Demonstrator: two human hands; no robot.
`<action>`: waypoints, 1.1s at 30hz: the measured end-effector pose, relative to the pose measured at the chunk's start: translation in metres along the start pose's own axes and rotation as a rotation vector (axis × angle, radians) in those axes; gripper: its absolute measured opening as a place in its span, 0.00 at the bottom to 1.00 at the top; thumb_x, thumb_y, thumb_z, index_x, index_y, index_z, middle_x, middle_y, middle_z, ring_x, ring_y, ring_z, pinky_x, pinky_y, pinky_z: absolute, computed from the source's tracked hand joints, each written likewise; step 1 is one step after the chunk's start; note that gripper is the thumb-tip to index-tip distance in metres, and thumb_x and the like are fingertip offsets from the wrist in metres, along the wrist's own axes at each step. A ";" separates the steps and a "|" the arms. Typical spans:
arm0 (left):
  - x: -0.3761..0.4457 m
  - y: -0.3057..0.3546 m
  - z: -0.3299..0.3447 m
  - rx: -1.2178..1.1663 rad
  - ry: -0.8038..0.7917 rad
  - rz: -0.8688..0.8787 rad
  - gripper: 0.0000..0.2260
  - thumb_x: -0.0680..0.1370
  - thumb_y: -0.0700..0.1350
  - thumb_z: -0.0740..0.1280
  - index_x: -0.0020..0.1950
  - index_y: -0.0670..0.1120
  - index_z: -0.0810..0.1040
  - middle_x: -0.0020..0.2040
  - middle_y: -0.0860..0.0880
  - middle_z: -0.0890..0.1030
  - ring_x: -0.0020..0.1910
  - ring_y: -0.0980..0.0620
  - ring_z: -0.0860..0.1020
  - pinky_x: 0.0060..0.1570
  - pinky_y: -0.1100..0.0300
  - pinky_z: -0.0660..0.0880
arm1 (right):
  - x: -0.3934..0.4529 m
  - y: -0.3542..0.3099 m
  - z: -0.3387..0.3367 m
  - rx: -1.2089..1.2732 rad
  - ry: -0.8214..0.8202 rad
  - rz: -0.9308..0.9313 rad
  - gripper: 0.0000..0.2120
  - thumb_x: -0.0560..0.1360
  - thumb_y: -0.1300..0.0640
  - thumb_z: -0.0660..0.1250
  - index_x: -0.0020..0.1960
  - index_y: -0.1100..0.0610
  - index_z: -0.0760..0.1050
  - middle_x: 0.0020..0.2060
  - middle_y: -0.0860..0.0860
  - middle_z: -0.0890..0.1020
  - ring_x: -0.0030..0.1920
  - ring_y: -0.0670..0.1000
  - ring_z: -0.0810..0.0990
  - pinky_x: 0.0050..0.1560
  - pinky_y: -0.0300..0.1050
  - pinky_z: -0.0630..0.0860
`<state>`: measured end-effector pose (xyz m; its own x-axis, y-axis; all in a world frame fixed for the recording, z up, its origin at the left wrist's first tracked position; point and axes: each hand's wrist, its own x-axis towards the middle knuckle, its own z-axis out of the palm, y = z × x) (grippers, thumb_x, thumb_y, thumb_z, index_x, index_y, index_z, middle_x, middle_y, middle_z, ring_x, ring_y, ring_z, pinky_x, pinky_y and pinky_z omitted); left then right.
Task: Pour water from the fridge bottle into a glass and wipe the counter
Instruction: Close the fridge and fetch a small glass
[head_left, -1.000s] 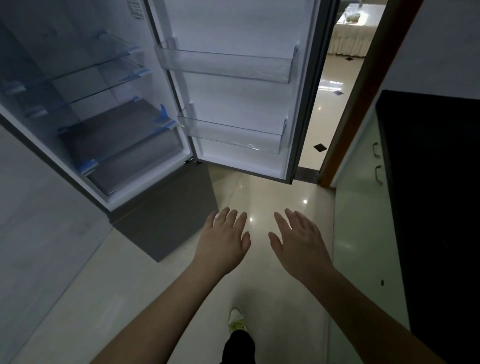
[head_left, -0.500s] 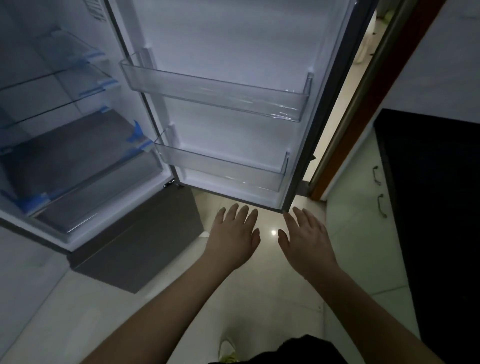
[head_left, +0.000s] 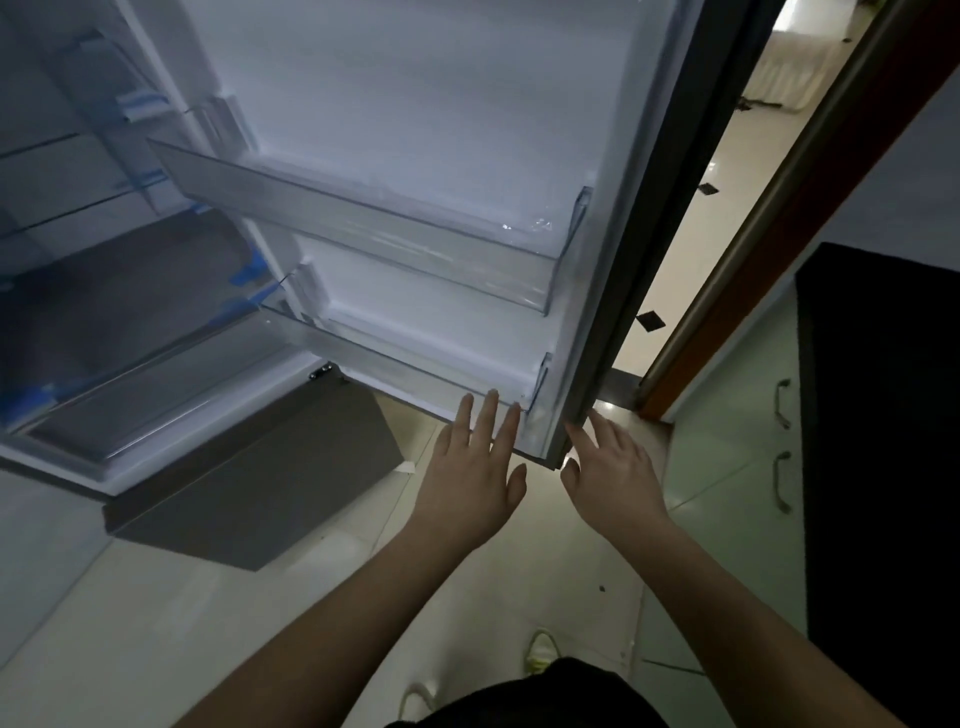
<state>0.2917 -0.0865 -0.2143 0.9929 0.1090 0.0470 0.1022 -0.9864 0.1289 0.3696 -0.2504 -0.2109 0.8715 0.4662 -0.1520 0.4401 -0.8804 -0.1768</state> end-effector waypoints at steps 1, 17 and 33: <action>0.005 0.004 0.000 0.003 0.014 -0.012 0.29 0.81 0.56 0.54 0.79 0.45 0.57 0.79 0.41 0.58 0.78 0.38 0.56 0.71 0.44 0.62 | 0.005 0.006 0.000 0.022 -0.006 -0.005 0.26 0.81 0.50 0.57 0.77 0.51 0.57 0.76 0.55 0.61 0.76 0.56 0.58 0.74 0.52 0.57; 0.015 0.023 0.006 0.017 -0.033 -0.108 0.27 0.79 0.53 0.63 0.76 0.44 0.64 0.74 0.45 0.69 0.77 0.44 0.61 0.62 0.48 0.74 | 0.063 0.049 0.002 0.517 -0.039 0.020 0.34 0.79 0.53 0.63 0.78 0.56 0.48 0.68 0.57 0.72 0.65 0.59 0.73 0.62 0.51 0.71; -0.079 -0.007 0.003 -0.003 0.063 -0.229 0.30 0.78 0.51 0.67 0.77 0.43 0.64 0.78 0.44 0.62 0.78 0.48 0.57 0.68 0.52 0.67 | 0.008 0.019 0.031 0.682 -0.081 -0.014 0.17 0.79 0.59 0.62 0.67 0.56 0.68 0.57 0.48 0.75 0.51 0.48 0.74 0.48 0.37 0.68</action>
<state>0.2124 -0.0887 -0.2216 0.9381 0.3377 0.0777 0.3244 -0.9346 0.1458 0.3780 -0.2604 -0.2453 0.8361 0.5055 -0.2132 0.1931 -0.6349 -0.7480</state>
